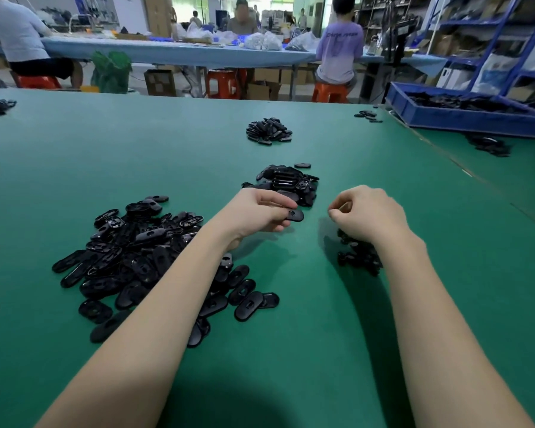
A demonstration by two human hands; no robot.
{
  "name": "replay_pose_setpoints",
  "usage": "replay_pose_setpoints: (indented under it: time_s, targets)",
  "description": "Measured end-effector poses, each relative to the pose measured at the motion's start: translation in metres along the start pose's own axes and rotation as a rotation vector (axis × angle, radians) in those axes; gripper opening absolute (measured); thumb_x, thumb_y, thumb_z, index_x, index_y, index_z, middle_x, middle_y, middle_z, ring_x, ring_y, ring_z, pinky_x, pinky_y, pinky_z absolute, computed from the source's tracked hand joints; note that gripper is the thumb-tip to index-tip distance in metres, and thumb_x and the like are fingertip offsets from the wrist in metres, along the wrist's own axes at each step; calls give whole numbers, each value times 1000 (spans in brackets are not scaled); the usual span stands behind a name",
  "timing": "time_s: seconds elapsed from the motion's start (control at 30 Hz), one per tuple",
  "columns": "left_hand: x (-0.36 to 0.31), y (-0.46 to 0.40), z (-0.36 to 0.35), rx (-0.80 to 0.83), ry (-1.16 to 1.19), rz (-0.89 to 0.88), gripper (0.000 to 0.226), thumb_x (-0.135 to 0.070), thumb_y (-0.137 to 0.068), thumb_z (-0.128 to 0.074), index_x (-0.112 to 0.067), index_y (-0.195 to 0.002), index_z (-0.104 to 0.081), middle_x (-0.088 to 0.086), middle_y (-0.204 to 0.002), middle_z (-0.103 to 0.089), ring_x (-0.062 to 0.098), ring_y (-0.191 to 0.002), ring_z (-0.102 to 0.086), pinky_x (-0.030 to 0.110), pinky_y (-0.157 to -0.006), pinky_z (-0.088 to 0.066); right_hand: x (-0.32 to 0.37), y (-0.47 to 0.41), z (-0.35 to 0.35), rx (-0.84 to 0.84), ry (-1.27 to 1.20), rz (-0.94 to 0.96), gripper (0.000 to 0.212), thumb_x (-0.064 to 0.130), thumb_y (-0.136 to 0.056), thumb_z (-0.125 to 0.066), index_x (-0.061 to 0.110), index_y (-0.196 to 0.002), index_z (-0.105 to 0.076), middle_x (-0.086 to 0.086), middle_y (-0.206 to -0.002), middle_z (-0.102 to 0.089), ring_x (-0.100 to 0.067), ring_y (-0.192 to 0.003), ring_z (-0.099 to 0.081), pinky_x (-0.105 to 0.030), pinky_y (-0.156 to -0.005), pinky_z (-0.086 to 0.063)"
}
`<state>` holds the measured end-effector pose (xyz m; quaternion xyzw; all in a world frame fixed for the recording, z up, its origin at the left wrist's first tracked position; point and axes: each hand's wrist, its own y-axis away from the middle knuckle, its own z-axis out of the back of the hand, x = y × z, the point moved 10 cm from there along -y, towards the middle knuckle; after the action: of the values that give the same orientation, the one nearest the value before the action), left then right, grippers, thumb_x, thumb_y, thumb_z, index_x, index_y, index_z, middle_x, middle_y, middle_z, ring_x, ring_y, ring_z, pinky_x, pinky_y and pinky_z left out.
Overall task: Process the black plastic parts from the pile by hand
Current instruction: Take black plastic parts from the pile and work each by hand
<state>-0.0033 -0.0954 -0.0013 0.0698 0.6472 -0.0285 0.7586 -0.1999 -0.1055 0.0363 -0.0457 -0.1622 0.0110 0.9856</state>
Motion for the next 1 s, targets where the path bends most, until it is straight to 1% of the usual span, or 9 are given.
replay_pose_setpoints:
  time_s: [0.13, 0.23, 0.33, 0.5, 0.6, 0.67, 0.8, 0.93, 1.0]
  targets:
    - [3, 0, 1, -21, 34, 37, 20, 2, -97, -56, -4, -105, -74, 12, -95, -74, 14, -77, -73, 20, -75, -60, -29, 0, 2, 48, -104, -106, 36, 9, -86, -52, 31, -100, -77, -1, -101, -70, -25, -95, -64, -31, -81, -51]
    - [4, -1, 3, -45, 72, 60, 26, 1, -101, -49, -7, -101, -73, 10, -99, -74, 14, -77, -74, 19, -73, -60, -40, -1, 0, 79, -147, -116, 38, 5, -85, -51, 30, -95, -78, -3, -94, -69, -22, -86, -62, -28, -79, -50]
    - [5, -1, 2, -40, 86, 63, 27, 5, -99, -48, -6, -104, -73, 10, -98, -73, 14, -79, -74, 17, -73, -59, -41, -1, -1, 92, -133, -101, 34, 8, -84, -56, 34, -85, -78, 5, -86, -68, -14, -79, -61, -26, -76, -49]
    - [5, 1, 0, 6, 113, 22, 24, 11, -94, -56, 1, -111, -71, 15, -102, -75, 19, -85, -76, 18, -78, -58, -32, 1, -6, 132, -130, -62, 22, 19, -82, -69, 38, -75, -75, 18, -82, -70, -12, -90, -67, -31, -87, -57]
    - [6, 2, -1, 22, 115, 20, 26, 14, -92, -57, 1, -112, -70, 17, -103, -76, 21, -88, -76, 21, -81, -60, -29, 1, -6, 118, -132, -58, 13, 25, -81, -75, 36, -76, -76, 17, -81, -71, -14, -91, -68, -34, -89, -57]
    - [7, 2, -2, 28, 113, 22, 27, 14, -92, -58, 1, -111, -70, 18, -104, -75, 22, -89, -76, 23, -84, -60, -30, 2, -7, 107, -123, -86, 5, 30, -79, -80, 34, -77, -77, 11, -88, -74, -16, -94, -69, -34, -89, -57]
    - [6, 2, -3, 28, 124, 24, 27, 15, -91, -59, 2, -112, -70, 20, -105, -75, 23, -91, -75, 24, -83, -60, -35, 5, -8, 84, -84, -151, 5, 34, -78, -82, 32, -81, -78, 6, -96, -75, -20, -96, -67, -30, -82, -53]
    - [7, 3, -2, 20, 121, 28, 27, 15, -91, -58, 2, -111, -70, 19, -103, -75, 24, -91, -76, 23, -81, -60, -33, 5, -6, 68, -71, -140, 4, 34, -79, -77, 32, -79, -75, 9, -94, -75, -19, -97, -66, -30, -81, -52]
    - [7, 4, -1, 16, 124, 32, 27, 15, -90, -57, 1, -109, -70, 17, -99, -76, 23, -89, -76, 22, -77, -60, -29, 2, -3, 37, -202, -94, 4, 33, -81, -76, 31, -78, -73, 12, -86, -75, -14, -91, -67, -30, -79, -53]
